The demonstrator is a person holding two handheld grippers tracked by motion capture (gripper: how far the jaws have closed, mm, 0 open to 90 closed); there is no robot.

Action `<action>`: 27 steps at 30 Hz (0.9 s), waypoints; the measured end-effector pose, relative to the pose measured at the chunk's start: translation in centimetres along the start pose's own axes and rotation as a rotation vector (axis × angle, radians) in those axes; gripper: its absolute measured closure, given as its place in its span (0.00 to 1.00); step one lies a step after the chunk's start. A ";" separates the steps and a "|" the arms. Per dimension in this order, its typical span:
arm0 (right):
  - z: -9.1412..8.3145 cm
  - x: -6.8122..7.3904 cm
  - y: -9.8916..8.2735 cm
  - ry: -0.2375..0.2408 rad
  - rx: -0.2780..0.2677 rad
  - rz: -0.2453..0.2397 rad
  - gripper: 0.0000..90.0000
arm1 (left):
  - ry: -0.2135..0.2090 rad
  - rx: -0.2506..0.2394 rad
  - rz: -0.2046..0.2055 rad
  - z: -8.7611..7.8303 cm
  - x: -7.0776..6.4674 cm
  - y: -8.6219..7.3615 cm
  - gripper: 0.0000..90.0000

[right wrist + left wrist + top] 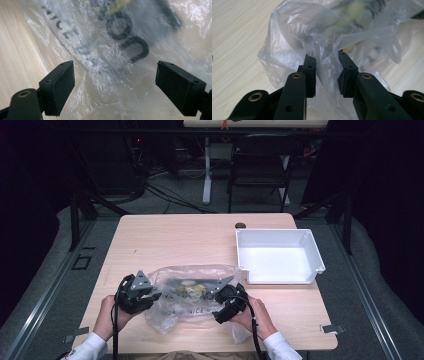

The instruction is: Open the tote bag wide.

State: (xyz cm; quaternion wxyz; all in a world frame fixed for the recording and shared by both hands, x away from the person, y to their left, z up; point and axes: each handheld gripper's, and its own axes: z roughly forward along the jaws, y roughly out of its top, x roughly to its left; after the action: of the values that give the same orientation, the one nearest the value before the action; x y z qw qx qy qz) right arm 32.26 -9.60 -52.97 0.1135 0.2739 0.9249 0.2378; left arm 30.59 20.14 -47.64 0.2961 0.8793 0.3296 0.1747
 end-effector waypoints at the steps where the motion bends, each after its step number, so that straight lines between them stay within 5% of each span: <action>1: 0.0 0.2 0.2 -0.002 0.006 -0.008 0.17 | 0.003 -0.006 -0.005 0.0 0.2 0.1 0.83; 5: 0.2 0.5 0.3 -0.005 0.021 -0.023 0.23 | 0.013 -0.018 -0.023 0.0 0.7 0.3 0.85; 9: 0.7 0.5 0.2 -0.039 0.065 -0.023 0.42 | 0.011 -0.028 -0.039 -0.1 1.2 0.5 0.87; 12: 0.5 0.5 0.1 -0.058 0.054 -0.031 0.66 | 0.025 -0.029 -0.035 -0.1 1.4 0.6 0.88; 15: 0.2 0.4 0.1 -0.061 0.051 -0.031 0.79 | 0.035 -0.036 -0.040 0.0 1.5 0.8 0.88; 20: -0.3 0.2 0.1 -0.068 0.030 -0.026 0.89 | 0.042 -0.042 -0.043 0.0 1.7 1.0 0.88; 27: -1.7 -0.7 0.1 -0.045 -0.047 0.016 0.89 | 0.035 -0.061 -0.066 0.0 2.5 1.2 0.89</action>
State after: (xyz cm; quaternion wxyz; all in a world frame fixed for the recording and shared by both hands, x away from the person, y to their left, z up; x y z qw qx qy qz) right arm 32.31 -10.62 -51.38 0.1388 0.2840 0.9140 0.2544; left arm 33.00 21.09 -46.58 0.3224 0.8555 0.3579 0.1901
